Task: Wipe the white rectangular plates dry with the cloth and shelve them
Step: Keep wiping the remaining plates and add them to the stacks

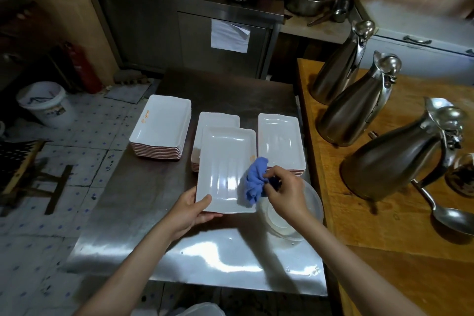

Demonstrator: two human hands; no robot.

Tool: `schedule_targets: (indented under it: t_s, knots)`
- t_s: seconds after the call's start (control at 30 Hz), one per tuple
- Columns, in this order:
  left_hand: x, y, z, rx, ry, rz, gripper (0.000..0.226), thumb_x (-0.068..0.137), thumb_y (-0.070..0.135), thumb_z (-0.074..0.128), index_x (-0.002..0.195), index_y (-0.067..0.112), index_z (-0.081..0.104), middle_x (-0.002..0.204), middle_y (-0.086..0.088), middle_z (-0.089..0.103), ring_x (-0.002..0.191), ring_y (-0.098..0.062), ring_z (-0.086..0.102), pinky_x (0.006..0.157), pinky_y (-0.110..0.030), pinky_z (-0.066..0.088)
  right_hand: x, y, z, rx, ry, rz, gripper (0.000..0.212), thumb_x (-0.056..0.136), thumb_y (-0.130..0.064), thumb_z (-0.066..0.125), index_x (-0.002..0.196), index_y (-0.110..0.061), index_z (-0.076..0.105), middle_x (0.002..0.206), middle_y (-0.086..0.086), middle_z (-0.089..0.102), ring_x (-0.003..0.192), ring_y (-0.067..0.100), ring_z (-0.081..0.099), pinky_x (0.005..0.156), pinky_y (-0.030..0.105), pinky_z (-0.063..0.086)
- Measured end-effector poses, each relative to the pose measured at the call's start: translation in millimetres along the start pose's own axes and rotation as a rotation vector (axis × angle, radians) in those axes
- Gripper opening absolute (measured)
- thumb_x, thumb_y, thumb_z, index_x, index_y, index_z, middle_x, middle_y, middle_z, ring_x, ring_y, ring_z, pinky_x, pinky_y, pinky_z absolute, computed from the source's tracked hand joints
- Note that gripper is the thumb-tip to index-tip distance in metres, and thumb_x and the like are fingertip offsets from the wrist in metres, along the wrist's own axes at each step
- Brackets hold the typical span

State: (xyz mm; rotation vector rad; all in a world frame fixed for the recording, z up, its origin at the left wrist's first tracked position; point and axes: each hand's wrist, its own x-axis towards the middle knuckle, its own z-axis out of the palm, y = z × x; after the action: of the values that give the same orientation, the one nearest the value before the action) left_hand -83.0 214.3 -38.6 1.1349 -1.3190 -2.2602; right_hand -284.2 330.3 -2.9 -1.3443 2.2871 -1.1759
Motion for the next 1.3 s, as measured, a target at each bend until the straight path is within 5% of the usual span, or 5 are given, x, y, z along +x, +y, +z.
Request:
schedule_targets:
  t_s: [0.33, 0.67, 0.8, 1.13, 1.3]
  knots:
    - [-25.4, -28.0, -68.0, 0.042, 0.156, -0.055, 0.032, 0.097, 0.016, 0.050, 0.129, 0.016, 0.048, 0.120, -0.008, 0.064, 0.090, -0.028, 0.071, 0.070, -0.026, 0.056, 12.4, -23.9, 44.8, 0.074, -0.019, 0.058, 0.021, 0.072, 0.005, 0.065, 0.078, -0.015, 0.060, 0.077, 0.004, 0.062, 0.073, 0.022, 0.060, 0.067, 0.033, 0.048]
    - [-39.3, -43.6, -125.7, 0.066, 0.253, -0.133, 0.033, 0.097, 0.016, 0.050, 0.131, 0.014, 0.047, 0.123, -0.010, 0.063, 0.093, -0.029, 0.070, 0.078, -0.033, 0.057, 20.5, -41.5, 85.7, 0.072, -0.131, 0.096, 0.020, 0.077, 0.001, 0.067, 0.080, -0.017, 0.057, 0.084, 0.001, 0.060, 0.078, 0.013, 0.057, 0.069, 0.019, 0.045]
    - [-42.9, -45.9, -138.5, 0.076, 0.255, -0.172, 0.033, 0.098, 0.018, 0.050, 0.131, 0.018, 0.046, 0.126, -0.009, 0.060, 0.094, -0.029, 0.070, 0.087, -0.038, 0.055, 22.6, -47.9, 93.9, 0.084, -0.131, 0.092, 0.015, 0.077, 0.002, 0.066, 0.081, -0.010, 0.060, 0.081, 0.003, 0.061, 0.076, 0.016, 0.057, 0.070, 0.026, 0.047]
    - [-52.1, -56.6, -153.5, 0.069, 0.308, -0.230, 0.029, 0.097, 0.009, 0.050, 0.126, 0.014, 0.050, 0.125, -0.012, 0.059, 0.092, -0.034, 0.068, 0.070, -0.031, 0.060, 26.8, -57.2, 113.3, 0.089, -0.179, 0.111, 0.013, 0.079, 0.003, 0.066, 0.086, -0.007, 0.062, 0.083, 0.006, 0.063, 0.079, 0.020, 0.061, 0.074, 0.033, 0.051]
    - [-48.7, -58.9, -158.8, 0.362, 0.381, -0.162, 0.022, 0.092, 0.014, 0.060, 0.113, 0.019, 0.058, 0.109, -0.005, 0.066, 0.088, -0.027, 0.068, 0.071, -0.039, 0.060, 24.7, -60.1, 119.1, 0.077, -0.185, 0.108, 0.015, 0.078, 0.002, 0.067, 0.085, -0.009, 0.062, 0.082, 0.001, 0.061, 0.079, 0.018, 0.060, 0.073, 0.030, 0.050]
